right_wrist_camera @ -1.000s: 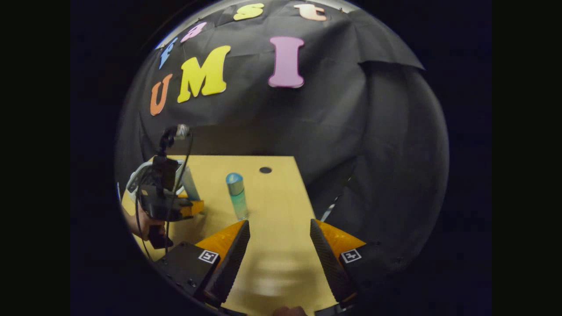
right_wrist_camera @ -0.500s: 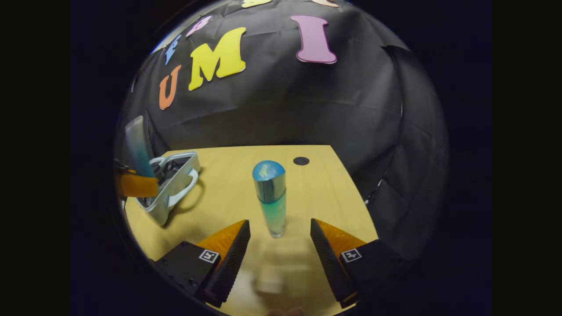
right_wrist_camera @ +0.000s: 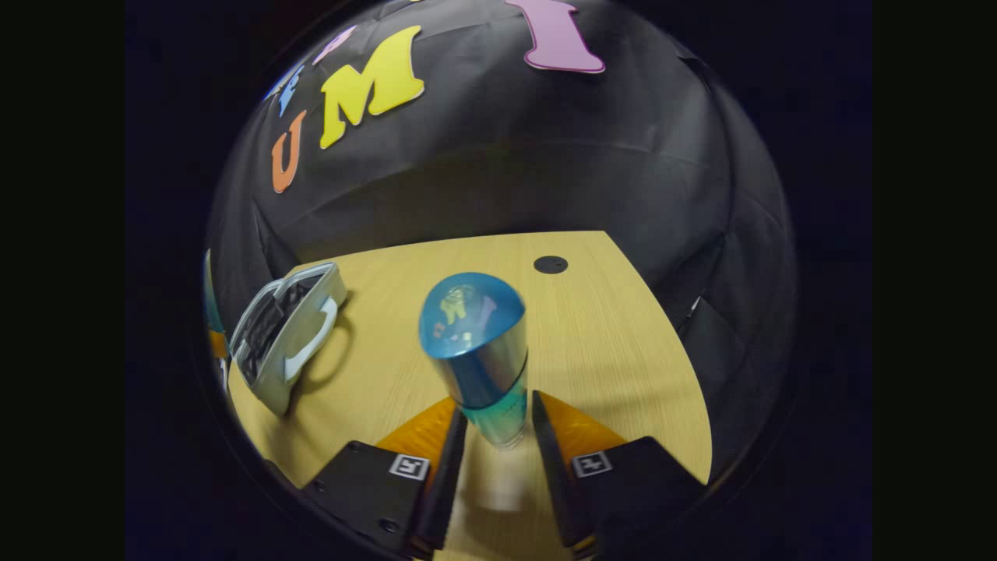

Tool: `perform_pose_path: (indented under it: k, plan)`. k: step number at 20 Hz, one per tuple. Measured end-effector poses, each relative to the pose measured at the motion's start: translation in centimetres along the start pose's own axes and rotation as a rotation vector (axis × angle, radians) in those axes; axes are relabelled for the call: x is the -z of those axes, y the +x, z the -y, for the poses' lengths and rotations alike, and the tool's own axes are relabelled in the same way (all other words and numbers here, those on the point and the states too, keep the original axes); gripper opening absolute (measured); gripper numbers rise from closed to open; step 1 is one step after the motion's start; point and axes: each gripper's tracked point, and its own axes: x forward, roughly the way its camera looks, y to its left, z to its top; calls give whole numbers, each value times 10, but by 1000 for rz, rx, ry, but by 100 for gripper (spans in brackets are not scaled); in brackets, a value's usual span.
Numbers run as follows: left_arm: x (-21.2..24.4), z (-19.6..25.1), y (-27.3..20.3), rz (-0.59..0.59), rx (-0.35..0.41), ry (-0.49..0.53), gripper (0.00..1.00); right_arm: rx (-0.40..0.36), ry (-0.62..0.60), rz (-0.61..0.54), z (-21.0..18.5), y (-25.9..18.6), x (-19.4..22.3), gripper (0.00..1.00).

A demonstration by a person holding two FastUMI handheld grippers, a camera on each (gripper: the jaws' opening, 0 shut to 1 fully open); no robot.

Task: First open the suitcase, pack the skin care products into it, and then close the suitcase.

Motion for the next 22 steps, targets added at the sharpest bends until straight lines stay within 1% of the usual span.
perform_pose_path:
  k: [1, 3, 4, 5, 7, 9, 12, 13, 14, 15, 16, 17, 20, 21, 22]
  plan:
    - [-3, -10, -2, -8, -2, -4, 34, 6, -5, 0, 1, 0, -2, 41]
    - [-11, -33, -4, -24, -7, 20, 34, 12, -17, -6, 1, 1, -5, 38]
    - [-14, -41, -4, -44, 7, 29, 41, 5, -16, -12, -1, 0, -6, 37]
    - [-14, -50, -1, -67, 14, 38, 34, -7, -15, -16, -6, -4, -7, 32]
    - [-12, -70, 5, -136, 24, 59, 34, -36, -22, -18, -17, -18, -13, 35]
    - [-10, -84, 15, -201, 54, 56, 34, -90, -5, -20, -33, -41, -20, 35]
    - [7, -105, 27, -381, 81, 41, 34, -207, -19, -66, -62, -86, -18, 34]
    - [13, -112, 32, -443, 98, 35, 34, -258, -6, -85, -73, -103, -17, 34]
    - [18, -120, 39, -506, 103, 32, 27, -303, 14, -104, -84, -122, -16, 34]
    - [22, -127, 45, -564, 107, 29, 34, -334, 31, -113, -92, -138, -16, 34]
    - [26, -132, 53, -623, 112, 19, 34, -352, 40, -118, -99, -152, -17, 33]
    - [30, -134, 60, -664, 118, 6, 34, -361, 43, -119, -105, -164, -18, 35]
    - [42, -137, 76, -780, 143, -34, 34, -380, 68, -95, -122, -199, -31, 34]
    - [46, -137, 79, -807, 140, -53, 34, -381, 70, -88, -126, -207, -35, 34]
    - [48, -140, 81, -829, 121, -64, 34, -381, 68, -79, -130, -214, -39, 31]
